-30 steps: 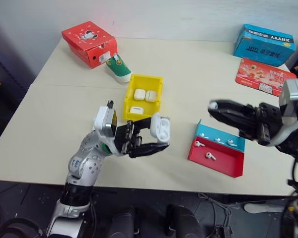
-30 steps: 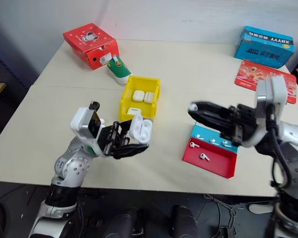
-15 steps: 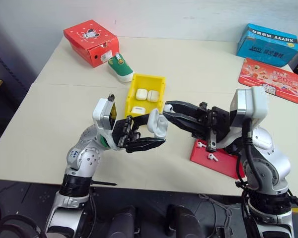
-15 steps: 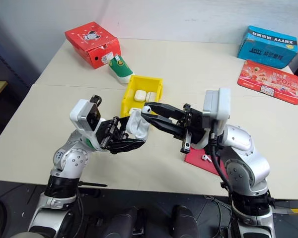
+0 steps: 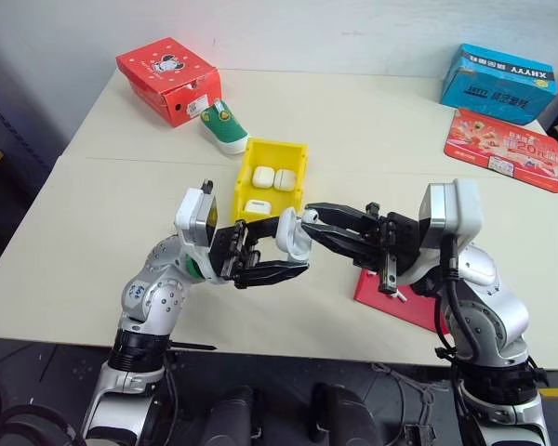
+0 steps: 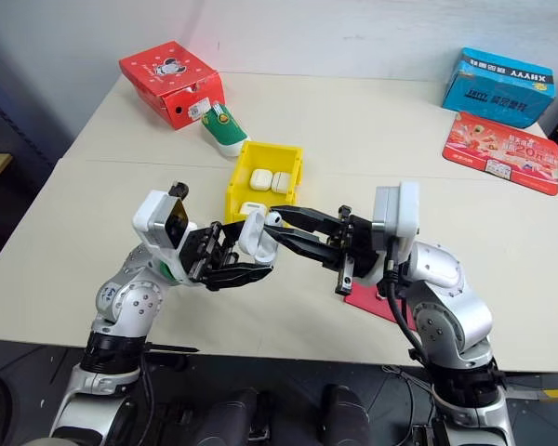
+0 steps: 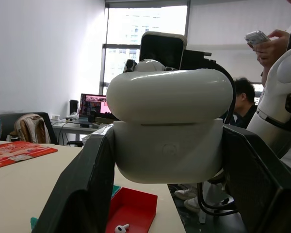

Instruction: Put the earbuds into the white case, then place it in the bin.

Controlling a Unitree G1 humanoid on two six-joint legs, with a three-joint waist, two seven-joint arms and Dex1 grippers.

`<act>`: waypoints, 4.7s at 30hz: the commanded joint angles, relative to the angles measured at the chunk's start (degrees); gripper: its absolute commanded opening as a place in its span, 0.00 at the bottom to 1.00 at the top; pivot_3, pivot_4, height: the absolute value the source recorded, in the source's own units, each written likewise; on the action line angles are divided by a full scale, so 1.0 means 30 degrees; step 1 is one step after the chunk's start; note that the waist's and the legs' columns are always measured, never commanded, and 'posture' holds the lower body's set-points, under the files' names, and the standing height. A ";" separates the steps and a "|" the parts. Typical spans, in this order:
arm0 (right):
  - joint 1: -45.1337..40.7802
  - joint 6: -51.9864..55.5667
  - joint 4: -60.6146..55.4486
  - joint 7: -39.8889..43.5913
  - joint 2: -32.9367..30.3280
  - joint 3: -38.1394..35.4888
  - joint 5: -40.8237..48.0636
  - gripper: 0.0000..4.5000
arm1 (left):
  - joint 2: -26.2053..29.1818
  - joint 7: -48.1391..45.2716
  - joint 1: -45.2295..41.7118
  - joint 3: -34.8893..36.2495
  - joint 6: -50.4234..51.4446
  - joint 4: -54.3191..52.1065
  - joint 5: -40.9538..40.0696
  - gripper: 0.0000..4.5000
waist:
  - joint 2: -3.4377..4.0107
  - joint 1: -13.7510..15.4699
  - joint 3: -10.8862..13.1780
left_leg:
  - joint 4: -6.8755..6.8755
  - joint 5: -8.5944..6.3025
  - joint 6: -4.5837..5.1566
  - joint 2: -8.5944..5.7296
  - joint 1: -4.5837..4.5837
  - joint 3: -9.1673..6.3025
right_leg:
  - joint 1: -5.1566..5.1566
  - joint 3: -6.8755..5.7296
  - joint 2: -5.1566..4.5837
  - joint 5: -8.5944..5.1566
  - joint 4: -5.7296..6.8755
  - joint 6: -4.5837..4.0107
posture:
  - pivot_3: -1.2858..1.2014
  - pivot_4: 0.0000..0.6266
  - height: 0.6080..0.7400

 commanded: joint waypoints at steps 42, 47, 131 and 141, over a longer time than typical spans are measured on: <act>1.6027 -0.5154 0.9974 0.0926 -0.8372 -1.6013 -0.6384 0.99 | 0.0727 0.0304 0.2409 0.0356 -0.2633 -0.1094 0.1831 0.62 | 0.0037 0.0162 -0.0017 | -0.0061 -0.0125 0.0028 -0.0034 0.0028 0.0144 | 0.0051 0.0115 -0.0090 0.0110 -0.0331 0.0191 | 0.52 0.24 1.00; 1.4491 -0.1851 0.7473 0.1531 -1.0321 -1.5055 -0.4930 0.99 | 0.0633 0.0424 0.2482 0.0206 -0.2632 -0.1209 0.1822 0.62 | 0.0188 -0.0186 -0.0054 | -0.0065 -0.0118 -0.0010 -0.0014 0.0048 0.0153 | 0.0034 0.0141 -0.0081 0.0106 -0.0281 0.0174 | 0.52 0.24 1.00; -0.6277 1.0119 1.0540 0.8473 -1.1366 -0.4148 -0.2966 0.11 | 0.0401 0.0999 0.0522 -0.0002 -0.1959 -0.0422 0.1288 0.62 | 0.0265 -0.0263 -0.0041 | 0.0229 -0.0085 0.0101 0.0008 -0.0154 -0.0002 | -0.0005 -0.0027 -0.0086 0.0105 -0.0217 0.0156 | 0.52 0.24 1.00; -0.5946 1.8265 0.1996 -0.3352 -0.2786 -0.7767 0.9706 0.11 | -0.1787 0.2578 -0.1981 -0.0568 -0.2164 0.1473 0.2624 0.62 | 0.0240 -0.0090 -0.0056 | 0.0233 -0.0081 0.0099 -0.0025 -0.0250 -0.0081 | -0.0080 -0.0045 -0.0101 0.0111 -0.0090 0.0145 | 0.52 0.24 1.00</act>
